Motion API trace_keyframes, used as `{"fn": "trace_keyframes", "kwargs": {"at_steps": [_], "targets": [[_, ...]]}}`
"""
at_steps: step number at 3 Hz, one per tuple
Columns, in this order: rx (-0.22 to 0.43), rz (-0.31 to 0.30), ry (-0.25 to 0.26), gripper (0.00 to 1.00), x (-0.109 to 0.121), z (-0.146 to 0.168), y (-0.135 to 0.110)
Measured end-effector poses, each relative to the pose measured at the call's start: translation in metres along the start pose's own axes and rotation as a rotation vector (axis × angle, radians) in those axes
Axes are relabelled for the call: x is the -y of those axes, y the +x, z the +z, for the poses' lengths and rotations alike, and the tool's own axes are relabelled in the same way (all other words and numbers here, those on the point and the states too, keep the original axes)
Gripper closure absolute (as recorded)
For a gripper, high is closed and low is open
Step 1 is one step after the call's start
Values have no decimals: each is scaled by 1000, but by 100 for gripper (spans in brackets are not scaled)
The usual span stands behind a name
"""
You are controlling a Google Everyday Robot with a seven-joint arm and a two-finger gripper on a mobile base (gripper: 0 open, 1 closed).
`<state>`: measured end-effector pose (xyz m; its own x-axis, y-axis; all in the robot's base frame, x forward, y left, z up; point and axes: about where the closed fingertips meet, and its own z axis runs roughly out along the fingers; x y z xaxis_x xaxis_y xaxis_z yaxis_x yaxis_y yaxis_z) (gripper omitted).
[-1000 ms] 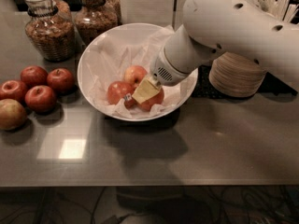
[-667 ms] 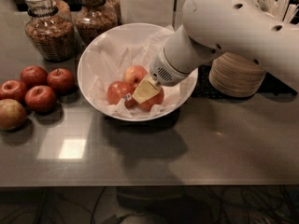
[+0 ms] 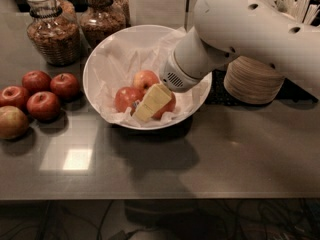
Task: Pick apple from white bowl
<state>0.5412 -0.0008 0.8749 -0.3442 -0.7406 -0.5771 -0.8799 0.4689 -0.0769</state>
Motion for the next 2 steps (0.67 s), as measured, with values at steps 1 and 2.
{"fn": "trace_keyframes", "kwargs": {"at_steps": [1, 2], "targets": [[-4, 12, 17, 0, 7, -7, 10], [-10, 24, 24, 0, 11, -9, 19]]}}
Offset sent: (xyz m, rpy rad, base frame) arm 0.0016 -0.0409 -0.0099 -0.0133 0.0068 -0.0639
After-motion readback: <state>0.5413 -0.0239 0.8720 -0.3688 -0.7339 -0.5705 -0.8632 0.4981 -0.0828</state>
